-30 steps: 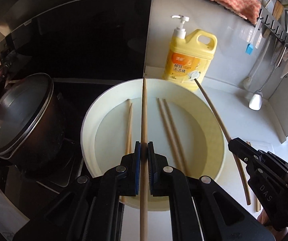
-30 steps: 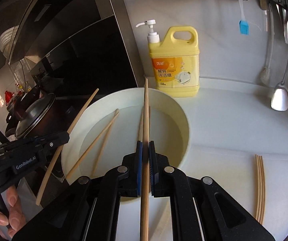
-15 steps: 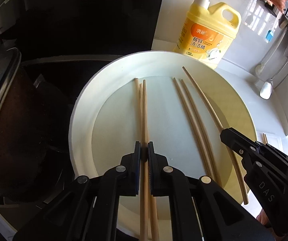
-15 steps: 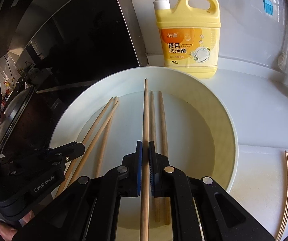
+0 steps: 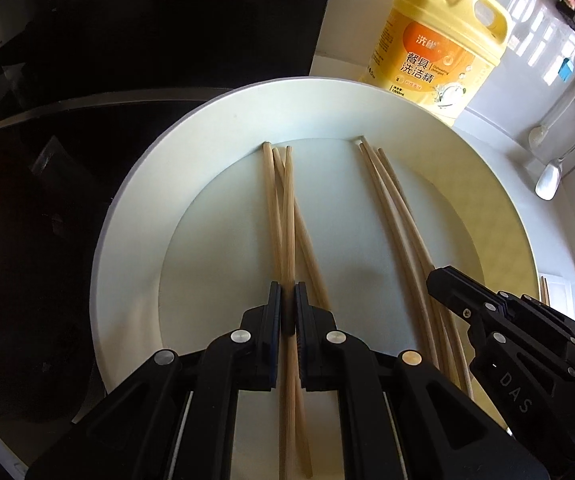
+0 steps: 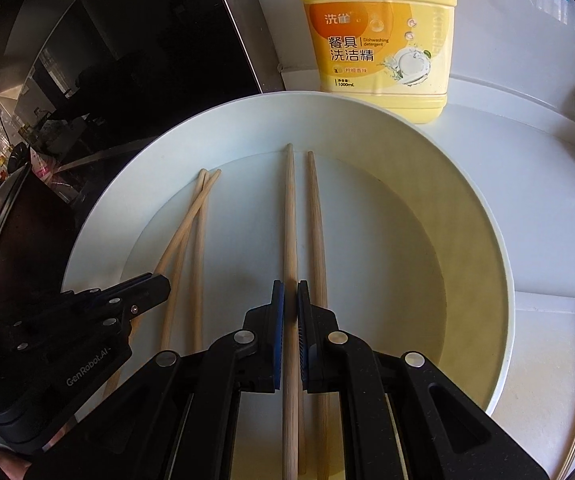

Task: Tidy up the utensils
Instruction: 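Lower the chopsticks into the basin and open both tools, then move both open tools back over the chopsticks on the cutting board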

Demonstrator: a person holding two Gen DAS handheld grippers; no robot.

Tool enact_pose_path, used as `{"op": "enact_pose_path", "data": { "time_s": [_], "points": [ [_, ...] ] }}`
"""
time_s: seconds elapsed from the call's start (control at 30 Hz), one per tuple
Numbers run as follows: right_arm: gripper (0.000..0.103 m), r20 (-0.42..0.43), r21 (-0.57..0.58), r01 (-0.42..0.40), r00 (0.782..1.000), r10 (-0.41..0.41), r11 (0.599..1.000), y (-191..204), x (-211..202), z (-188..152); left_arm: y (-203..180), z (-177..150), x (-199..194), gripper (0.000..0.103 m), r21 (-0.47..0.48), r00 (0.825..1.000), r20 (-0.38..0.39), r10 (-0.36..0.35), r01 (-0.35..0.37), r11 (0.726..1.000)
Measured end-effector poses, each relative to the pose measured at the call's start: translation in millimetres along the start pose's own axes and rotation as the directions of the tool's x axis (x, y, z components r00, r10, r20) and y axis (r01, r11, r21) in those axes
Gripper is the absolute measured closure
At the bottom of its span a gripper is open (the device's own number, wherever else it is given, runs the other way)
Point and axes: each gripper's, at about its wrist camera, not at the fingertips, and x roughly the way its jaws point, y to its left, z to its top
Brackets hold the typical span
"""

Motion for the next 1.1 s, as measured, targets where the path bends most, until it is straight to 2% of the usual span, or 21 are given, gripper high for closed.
{"op": "enact_pose_path", "data": {
  "time_s": [0.13,0.17,0.27,0.33,0.37,0.53,0.73,1.03,1.1],
  "points": [
    [0.096,-0.011,-0.004,0.01,1.0,-0.01,1.0,-1,3,0,0,3,5,0.094,-0.005,1.0,-0.018,0.009,-0.009,1.0],
    [0.094,-0.007,-0.003,0.013,1.0,-0.013,1.0,-2,1,-1,0,3,4,0.089,-0.007,1.0,-0.017,0.012,-0.012,1.0],
    [0.081,0.011,-0.002,0.018,1.0,-0.018,1.0,-4,-6,1,1,4,-2,0.058,-0.01,1.0,0.0,0.019,-0.019,1.0],
    [0.081,0.024,0.0,0.02,1.0,-0.02,1.0,-6,-11,0,0,3,-9,0.051,-0.001,0.999,0.017,0.035,-0.035,0.999],
    [0.081,0.028,0.002,0.019,0.999,-0.019,1.0,-7,-14,-1,0,3,-12,0.041,0.002,0.998,0.029,0.051,-0.051,0.999],
    [0.08,0.043,0.018,0.02,0.999,-0.021,1.0,-14,-26,-6,7,0,-20,0.037,-0.014,0.997,0.039,0.062,-0.062,0.998],
    [0.074,0.057,0.021,0.017,0.998,-0.018,1.0,-12,-37,-11,10,-4,-32,0.029,-0.021,0.996,0.052,0.072,-0.071,0.997],
    [0.06,0.088,0.021,0.027,0.996,-0.028,0.999,-5,-57,-20,8,-6,-48,0.023,-0.018,0.995,0.08,0.063,-0.062,0.998],
    [0.052,0.095,0.025,0.031,0.995,-0.034,0.999,-4,-61,-23,8,-8,-54,0.021,-0.013,0.994,0.092,0.063,-0.062,0.998]
  ]
}}
